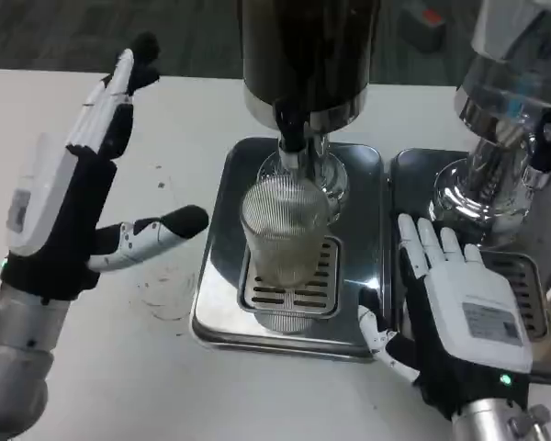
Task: Grasp the cup under the faucet to collect the drink, then remove the cup.
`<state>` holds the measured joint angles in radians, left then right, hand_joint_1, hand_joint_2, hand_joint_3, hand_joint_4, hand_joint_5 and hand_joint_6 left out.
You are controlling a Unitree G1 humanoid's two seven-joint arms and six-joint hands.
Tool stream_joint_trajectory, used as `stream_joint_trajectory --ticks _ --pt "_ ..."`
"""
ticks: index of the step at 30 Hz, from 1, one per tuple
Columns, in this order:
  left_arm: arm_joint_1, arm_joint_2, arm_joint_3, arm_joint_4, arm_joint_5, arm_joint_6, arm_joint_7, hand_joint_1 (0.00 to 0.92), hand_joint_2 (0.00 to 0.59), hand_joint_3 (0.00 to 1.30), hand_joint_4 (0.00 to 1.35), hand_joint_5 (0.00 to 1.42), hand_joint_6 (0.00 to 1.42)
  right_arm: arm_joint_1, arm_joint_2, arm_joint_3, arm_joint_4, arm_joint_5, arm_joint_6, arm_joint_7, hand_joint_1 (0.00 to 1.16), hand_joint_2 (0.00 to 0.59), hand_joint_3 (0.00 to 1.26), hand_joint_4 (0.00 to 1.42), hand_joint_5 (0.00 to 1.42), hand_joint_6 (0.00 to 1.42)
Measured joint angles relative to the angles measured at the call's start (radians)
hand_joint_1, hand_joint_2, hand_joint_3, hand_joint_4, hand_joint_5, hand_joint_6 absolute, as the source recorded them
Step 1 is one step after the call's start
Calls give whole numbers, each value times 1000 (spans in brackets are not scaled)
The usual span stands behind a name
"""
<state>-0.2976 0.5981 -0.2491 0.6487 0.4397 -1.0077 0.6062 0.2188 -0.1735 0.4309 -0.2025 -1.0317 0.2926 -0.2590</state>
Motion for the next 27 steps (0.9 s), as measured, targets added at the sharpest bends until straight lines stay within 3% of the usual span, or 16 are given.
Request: stream_joint_trajectory --ticks 6,12,24,27 --pt "-39 -59 8 -2 -167 -30 -256 0 92 42 0 115 52 -2 5 -4 0 4 -2 1 385 490 0 0 0 2" --pt "-113 -131 18 42 -194 -35 -407 0 93 56 0 122 68 5 15 -7 -1 3 2 -2 385 489 0 0 0 0" --pt "-138 -197 46 91 -190 -80 -528 0 98 76 0 164 104 42 46 -9 -11 -6 32 -23 385 489 0 0 0 0" --pt "-131 -199 53 79 -124 -94 -523 0 98 79 3 168 109 42 46 -9 -11 -6 33 -23 385 489 0 0 0 0"
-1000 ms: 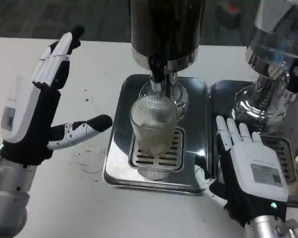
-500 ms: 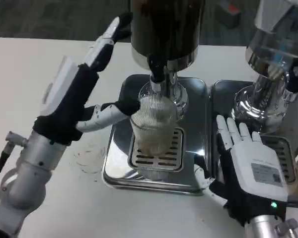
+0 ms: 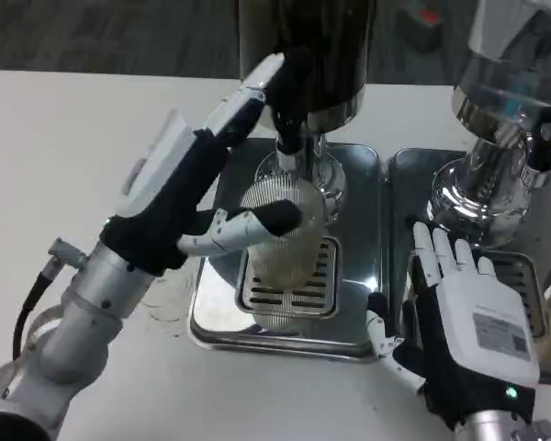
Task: Grasp the cup under the faucet to collect the drink, then remove the cup.
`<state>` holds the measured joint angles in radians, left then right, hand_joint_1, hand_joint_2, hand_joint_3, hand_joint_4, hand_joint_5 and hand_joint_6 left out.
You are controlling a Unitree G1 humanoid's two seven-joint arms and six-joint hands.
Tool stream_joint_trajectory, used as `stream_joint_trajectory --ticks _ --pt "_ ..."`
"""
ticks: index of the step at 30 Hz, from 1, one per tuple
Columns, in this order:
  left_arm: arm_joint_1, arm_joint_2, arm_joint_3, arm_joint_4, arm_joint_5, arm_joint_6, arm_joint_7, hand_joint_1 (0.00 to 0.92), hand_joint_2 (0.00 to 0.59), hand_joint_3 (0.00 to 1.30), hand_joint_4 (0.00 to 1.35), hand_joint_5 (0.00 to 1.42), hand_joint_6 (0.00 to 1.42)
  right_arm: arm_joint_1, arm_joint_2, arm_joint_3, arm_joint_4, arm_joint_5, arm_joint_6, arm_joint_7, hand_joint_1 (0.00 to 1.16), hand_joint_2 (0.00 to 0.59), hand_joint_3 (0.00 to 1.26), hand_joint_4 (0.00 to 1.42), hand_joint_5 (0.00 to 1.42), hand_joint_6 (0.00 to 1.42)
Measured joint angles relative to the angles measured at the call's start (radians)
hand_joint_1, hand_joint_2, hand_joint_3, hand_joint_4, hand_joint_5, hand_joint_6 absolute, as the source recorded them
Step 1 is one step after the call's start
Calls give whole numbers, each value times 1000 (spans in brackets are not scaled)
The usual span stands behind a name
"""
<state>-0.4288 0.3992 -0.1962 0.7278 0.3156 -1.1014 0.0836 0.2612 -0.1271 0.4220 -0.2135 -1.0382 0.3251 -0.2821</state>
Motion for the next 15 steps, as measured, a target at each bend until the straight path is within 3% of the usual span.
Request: stream_joint_trajectory --ticks 10,15 --pt "51 19 57 -95 195 -5 104 0 99 96 18 180 115 -14 -5 -1 1 1 -2 3 385 489 0 0 0 0" --pt "66 64 59 -187 418 35 251 0 99 107 28 186 117 -22 -6 -1 5 4 -7 4 385 489 0 0 0 0"
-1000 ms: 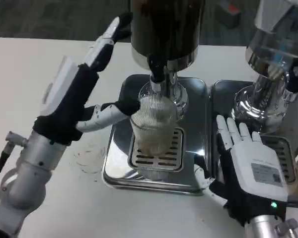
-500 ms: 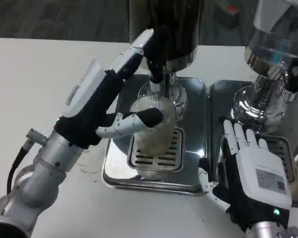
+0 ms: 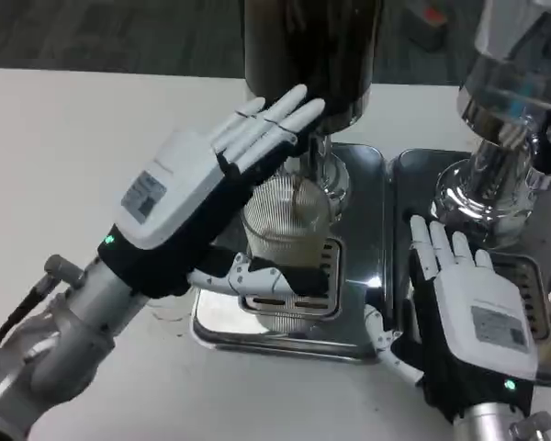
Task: Grasp the cup under the faucet to collect the drink, then remove the cup.
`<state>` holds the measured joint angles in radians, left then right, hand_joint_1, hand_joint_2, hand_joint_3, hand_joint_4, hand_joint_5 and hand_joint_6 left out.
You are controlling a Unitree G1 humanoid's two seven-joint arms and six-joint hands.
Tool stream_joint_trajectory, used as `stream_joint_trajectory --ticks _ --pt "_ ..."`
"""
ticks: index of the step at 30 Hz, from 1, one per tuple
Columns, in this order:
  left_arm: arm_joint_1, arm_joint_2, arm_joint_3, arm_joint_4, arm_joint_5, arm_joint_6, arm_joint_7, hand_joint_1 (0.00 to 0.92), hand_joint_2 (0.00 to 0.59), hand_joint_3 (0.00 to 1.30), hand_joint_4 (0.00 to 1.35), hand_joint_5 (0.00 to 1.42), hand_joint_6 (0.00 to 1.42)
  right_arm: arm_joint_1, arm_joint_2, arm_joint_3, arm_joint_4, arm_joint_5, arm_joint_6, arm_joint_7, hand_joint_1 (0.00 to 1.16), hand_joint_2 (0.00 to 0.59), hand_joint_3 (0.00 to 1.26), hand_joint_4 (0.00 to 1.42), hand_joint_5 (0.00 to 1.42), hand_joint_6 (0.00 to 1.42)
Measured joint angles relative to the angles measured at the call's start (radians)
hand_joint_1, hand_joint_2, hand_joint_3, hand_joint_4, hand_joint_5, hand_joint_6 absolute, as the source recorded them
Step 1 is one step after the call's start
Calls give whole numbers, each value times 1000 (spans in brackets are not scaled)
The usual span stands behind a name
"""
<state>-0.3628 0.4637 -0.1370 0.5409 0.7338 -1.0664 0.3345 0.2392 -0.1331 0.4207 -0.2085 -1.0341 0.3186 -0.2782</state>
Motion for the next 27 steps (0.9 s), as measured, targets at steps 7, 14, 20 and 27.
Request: stream_joint_trajectory --ticks 7,14,20,27 --pt "-1 37 -51 -26 110 49 136 0 99 108 29 191 113 -4 0 -5 5 1 -3 0 385 489 0 0 0 0" --pt "-6 65 -110 -40 144 83 200 0 100 108 29 193 108 -4 2 -11 5 12 -4 0 387 491 0 0 0 0" --pt "-10 86 -142 -49 147 102 227 0 100 108 29 193 107 -4 6 -13 5 15 -3 0 475 451 0 0 0 15" --pt "-13 106 -164 -62 147 122 245 0 113 108 29 193 96 2 47 -64 -40 162 -15 20 641 370 0 0 0 32"
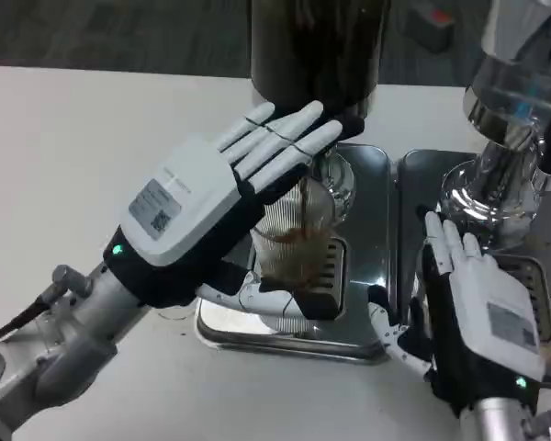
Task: Grasp the cup under the faucet to collect the drink, then remove the cup.
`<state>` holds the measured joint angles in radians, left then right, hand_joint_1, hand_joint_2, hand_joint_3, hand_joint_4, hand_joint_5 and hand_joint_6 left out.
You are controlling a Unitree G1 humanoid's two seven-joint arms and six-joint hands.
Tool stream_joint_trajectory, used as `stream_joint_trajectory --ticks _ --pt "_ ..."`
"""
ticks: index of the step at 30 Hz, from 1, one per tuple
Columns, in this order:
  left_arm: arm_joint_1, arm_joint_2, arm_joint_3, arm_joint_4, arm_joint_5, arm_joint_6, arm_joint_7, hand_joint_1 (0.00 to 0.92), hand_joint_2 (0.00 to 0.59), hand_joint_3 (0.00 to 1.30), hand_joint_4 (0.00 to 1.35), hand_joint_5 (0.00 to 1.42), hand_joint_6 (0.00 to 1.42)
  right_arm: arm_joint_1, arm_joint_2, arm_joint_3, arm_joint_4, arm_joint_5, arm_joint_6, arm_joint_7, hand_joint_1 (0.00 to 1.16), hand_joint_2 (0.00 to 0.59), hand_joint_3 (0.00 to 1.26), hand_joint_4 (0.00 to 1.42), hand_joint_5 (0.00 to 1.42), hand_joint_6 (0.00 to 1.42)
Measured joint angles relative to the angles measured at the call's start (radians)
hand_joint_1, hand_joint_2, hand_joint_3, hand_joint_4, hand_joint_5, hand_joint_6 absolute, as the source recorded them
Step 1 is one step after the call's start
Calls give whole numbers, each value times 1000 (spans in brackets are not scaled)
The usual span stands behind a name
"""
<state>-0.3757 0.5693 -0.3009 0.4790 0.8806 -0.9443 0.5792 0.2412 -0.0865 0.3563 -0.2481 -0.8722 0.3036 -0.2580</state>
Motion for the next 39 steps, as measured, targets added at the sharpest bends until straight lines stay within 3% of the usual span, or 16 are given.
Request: stream_joint_trajectory --ticks 3,6,9,13,20,27,39 --pt "0 4 -6 -7 0 7 0 0 120 108 28 187 93 -5 31 -61 -16 164 -27 46 665 342 0 0 0 9" --pt "0 7 -11 -15 -2 16 0 0 121 108 28 184 92 -15 34 -106 -16 292 -49 106 737 286 0 0 0 0" --pt "0 11 -16 -20 -4 21 0 0 121 108 28 183 91 -41 24 -127 -16 359 -70 145 832 245 0 0 0 2" --pt "0 13 -21 -30 -5 34 0 0 121 108 28 182 91 -72 24 -156 10 464 -88 204 856 231 0 0 0 14" --pt "1 17 -25 -37 -9 41 0 0 122 108 28 190 90 -116 21 -159 49 506 -104 219 866 225 0 0 0 0" --pt "1 18 -27 -42 -12 49 -1 0 122 108 28 192 90 -171 10 -160 144 551 -176 225 870 223 0 0 0 0" --pt "1 24 -30 -35 -17 50 -1 0 116 108 29 196 90 -213 33 -195 292 663 -308 229 852 246 0 0 0 2"
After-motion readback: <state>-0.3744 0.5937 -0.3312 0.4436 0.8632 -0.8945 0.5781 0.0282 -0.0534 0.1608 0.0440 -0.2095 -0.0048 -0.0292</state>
